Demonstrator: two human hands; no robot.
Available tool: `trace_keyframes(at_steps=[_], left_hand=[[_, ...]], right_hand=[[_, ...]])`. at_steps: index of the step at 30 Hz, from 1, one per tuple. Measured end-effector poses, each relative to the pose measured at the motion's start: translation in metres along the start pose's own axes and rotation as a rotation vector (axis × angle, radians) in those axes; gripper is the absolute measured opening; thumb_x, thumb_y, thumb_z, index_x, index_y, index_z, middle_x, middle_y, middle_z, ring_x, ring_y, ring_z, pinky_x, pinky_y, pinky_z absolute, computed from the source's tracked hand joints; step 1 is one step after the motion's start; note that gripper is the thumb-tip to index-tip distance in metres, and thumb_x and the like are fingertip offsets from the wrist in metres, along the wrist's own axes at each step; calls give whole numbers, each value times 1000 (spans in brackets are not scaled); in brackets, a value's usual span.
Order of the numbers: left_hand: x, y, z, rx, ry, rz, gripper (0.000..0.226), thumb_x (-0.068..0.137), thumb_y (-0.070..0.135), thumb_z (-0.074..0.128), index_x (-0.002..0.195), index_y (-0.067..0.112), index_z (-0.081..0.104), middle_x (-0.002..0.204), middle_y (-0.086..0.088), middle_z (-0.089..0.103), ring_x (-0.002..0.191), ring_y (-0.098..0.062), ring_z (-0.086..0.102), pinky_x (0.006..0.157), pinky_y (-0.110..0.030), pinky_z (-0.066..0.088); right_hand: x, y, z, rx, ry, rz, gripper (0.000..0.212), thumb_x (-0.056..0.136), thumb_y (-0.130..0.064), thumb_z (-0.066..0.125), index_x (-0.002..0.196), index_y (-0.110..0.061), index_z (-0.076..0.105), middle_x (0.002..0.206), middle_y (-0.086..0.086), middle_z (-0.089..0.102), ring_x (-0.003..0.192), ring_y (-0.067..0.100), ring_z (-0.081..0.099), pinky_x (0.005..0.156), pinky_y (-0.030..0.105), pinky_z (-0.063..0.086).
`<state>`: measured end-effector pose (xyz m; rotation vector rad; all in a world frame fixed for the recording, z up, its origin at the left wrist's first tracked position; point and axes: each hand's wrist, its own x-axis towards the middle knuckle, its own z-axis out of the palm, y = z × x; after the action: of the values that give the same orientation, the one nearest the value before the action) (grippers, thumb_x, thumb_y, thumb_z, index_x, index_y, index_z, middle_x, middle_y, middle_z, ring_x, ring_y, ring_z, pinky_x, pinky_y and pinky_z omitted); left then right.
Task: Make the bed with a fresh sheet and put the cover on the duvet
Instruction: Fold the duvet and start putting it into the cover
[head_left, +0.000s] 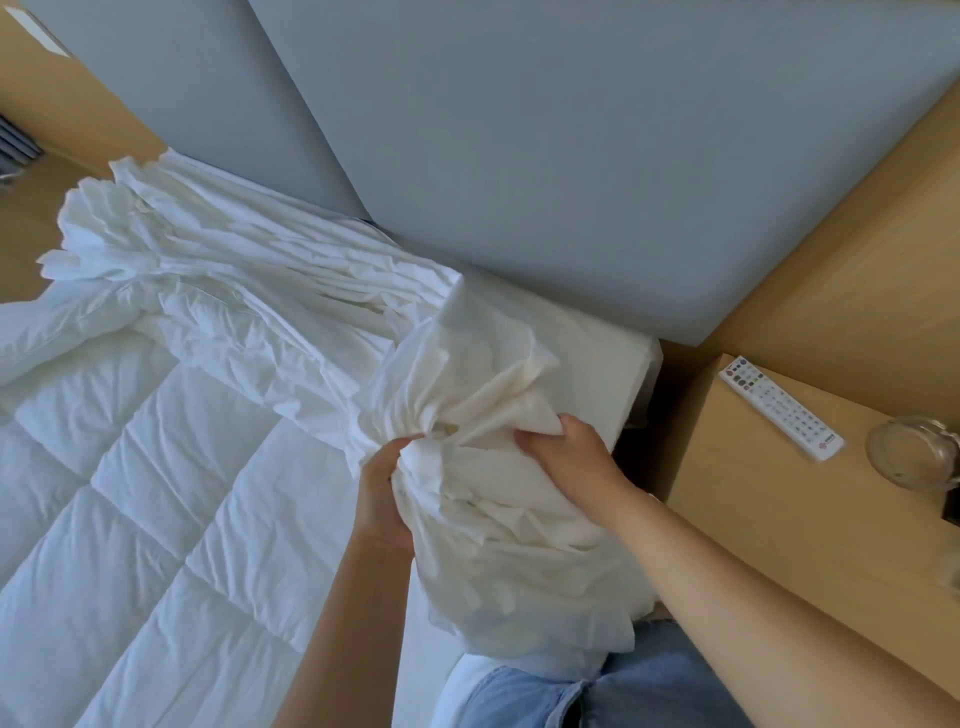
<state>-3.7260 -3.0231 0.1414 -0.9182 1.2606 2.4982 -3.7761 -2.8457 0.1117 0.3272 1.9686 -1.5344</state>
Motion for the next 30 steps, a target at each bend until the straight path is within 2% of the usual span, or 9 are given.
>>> trace_keyframes(at_steps=[4,7,12,14,18,21,22,26,30], left_hand=[[8,3,-5,133,139,15,20,64,20,56,63,14,75,63,-6,68,62,-21,68,52,-25,53],[16,5,-7,157,216,-11,21,71,13,60,88,9,71,76,-9,69,72,-25,68,57,-30,55],[6,-8,-9,301,102,-173,23,56,13,64,77,6,69,65,-10,67,59,-24,67,48,-28,52],[3,-12,-15,315,111,-185,21,55,12,63,74,7,69,63,-9,67,56,-23,67,46,-27,52],[-2,-13,-20,435,47,-209,32,55,13,64,86,4,67,70,-9,69,63,-24,69,50,-27,53],[-7,-23,-18,506,23,-306,34,53,13,66,86,3,66,67,-9,69,60,-24,68,49,-27,52],[-8,-26,-17,518,31,-340,34,53,13,67,86,3,66,66,-9,69,59,-24,68,48,-27,52],[-10,-31,-15,499,37,-367,20,54,12,65,73,6,70,64,-9,68,57,-23,67,48,-24,52],[-8,-32,-14,507,44,-342,15,54,11,64,68,8,69,62,-8,64,56,-21,65,48,-26,51]], right_hand=[[-43,7,9,69,73,-292,33,92,-10,52,60,-14,41,56,-9,38,55,5,37,54,22,30],[-90,20,10,-271,-225,-479,39,88,-16,46,56,-26,28,51,-6,32,50,5,33,50,24,27],[-100,39,-12,-257,-423,64,14,84,-21,57,77,-8,59,69,-3,58,67,4,49,60,8,38],[-85,40,-32,-117,-388,213,35,74,-34,60,93,-5,65,81,6,63,76,13,58,71,20,46],[-60,46,-65,217,-103,418,44,80,-54,58,82,-11,65,76,7,63,71,21,60,68,36,51],[-24,49,-73,-144,528,52,36,84,-45,61,97,-11,61,97,6,61,88,19,56,83,40,47],[-13,43,-70,-281,555,-119,42,84,-41,63,112,-9,58,112,8,59,101,21,54,90,40,45],[7,25,-38,-665,-241,-51,34,87,-48,57,105,-19,60,105,-1,61,86,17,59,67,30,46],[-22,69,6,-914,-886,188,51,95,-46,42,128,-10,54,130,10,55,110,25,54,90,31,42]])
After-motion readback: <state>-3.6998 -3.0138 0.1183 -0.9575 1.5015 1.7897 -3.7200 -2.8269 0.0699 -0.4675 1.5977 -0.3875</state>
